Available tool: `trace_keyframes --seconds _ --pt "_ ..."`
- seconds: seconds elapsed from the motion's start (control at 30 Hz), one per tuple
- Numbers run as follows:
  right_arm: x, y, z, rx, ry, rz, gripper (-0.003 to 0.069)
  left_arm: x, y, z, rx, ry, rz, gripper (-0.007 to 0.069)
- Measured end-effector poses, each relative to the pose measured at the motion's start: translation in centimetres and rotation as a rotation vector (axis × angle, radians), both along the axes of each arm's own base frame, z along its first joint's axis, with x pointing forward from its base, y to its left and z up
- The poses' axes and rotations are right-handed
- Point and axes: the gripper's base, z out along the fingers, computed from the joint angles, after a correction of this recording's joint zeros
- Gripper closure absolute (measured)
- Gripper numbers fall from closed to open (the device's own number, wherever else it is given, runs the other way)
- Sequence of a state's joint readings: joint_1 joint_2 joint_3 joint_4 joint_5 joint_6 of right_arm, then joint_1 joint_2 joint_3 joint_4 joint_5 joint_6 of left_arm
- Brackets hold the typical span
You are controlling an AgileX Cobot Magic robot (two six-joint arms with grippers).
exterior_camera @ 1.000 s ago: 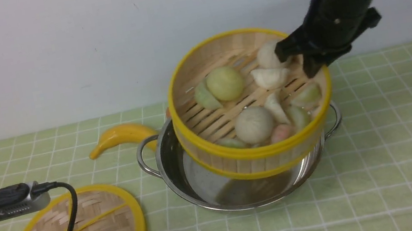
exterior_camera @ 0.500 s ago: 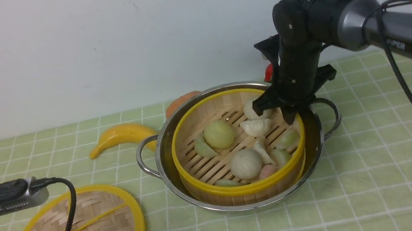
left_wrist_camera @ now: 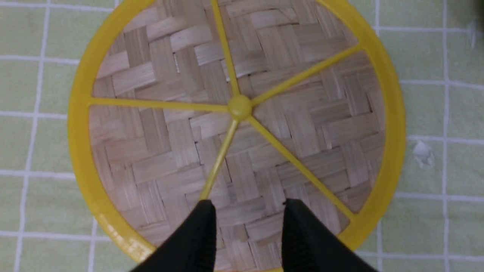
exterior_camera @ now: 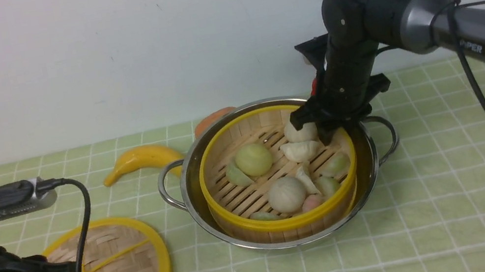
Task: Place the steamer in the pot on the green tablecloth, and put the lid on the steamer.
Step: 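Place the bamboo steamer basket of food into the steel pot with the right gripper, then grasp the bamboo steamer lid lying on the table by its centre knob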
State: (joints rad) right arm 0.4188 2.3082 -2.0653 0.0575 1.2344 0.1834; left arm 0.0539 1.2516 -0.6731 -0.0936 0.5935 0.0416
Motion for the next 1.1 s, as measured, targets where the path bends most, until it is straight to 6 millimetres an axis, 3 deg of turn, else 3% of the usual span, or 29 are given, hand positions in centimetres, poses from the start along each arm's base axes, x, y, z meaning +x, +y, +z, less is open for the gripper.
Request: trace_keyframes --seconds 0.1,0.17,0.2,0.3,0.47,0.5,0.53,0.6,0.67,0.73,0.87,0.97,1.1 --pt "-0.3 -0.1 2.1 0.016 -0.041 0.006 0.0261 1.1 0.1 -0.8 0.001 0.014 0.002 0.0382" --pt "-1.0 -0.5 5.4 0.038 -0.108 0.009 0.022 2.9 0.2 -1.7 0.002 0.021 0.006 0.0382" --pt "-1.2 -0.6 6.0 0.042 -0.119 0.009 0.0216 3.2 0.2 -1.9 0.002 0.028 0.006 0.0382" --pt "-2.7 -1.3 10.9 0.08 -0.216 0.018 0.0204 5.8 0.4 -2.5 0.002 0.041 0.006 0.0382" --pt "-6.5 -3.0 19.0 0.145 -0.385 0.032 0.0202 8.6 0.5 -3.9 -0.008 0.144 0.001 0.0382" --pt "-6.5 -3.0 19.0 0.145 -0.385 0.032 0.0202 8.7 0.5 -4.1 -0.009 0.154 0.0 0.0382" --pt "-8.1 -3.7 21.6 0.167 -0.445 0.036 0.0202 8.9 0.4 -4.7 -0.015 0.204 -0.001 0.0382" --pt "-10.2 -4.6 24.4 0.191 -0.514 0.043 0.0202 9.0 0.4 -5.4 -0.019 0.252 -0.002 0.0382" --pt "-11.1 -5.0 25.6 0.202 -0.543 0.043 0.0202 9.0 0.4 -5.8 -0.02 0.272 -0.003 0.0382" --pt "-13.3 -6.0 28.1 0.226 -0.607 0.046 0.0202 9.1 0.4 -6.2 -0.022 0.289 -0.003 0.0382" --pt "-16.3 -7.5 31.1 0.248 -0.697 0.043 0.0202 9.2 0.4 -6.3 -0.02 0.29 -0.003 0.0407" --pt "-18.4 -8.6 32.9 0.251 -0.759 0.036 0.0202 9.3 0.5 -6.2 -0.02 0.287 -0.003 0.0496" --pt "-20.8 -10.1 34.5 0.221 -0.833 0.018 0.0202 9.3 0.5 -6.0 -0.01 0.3 -0.012 0.0508"
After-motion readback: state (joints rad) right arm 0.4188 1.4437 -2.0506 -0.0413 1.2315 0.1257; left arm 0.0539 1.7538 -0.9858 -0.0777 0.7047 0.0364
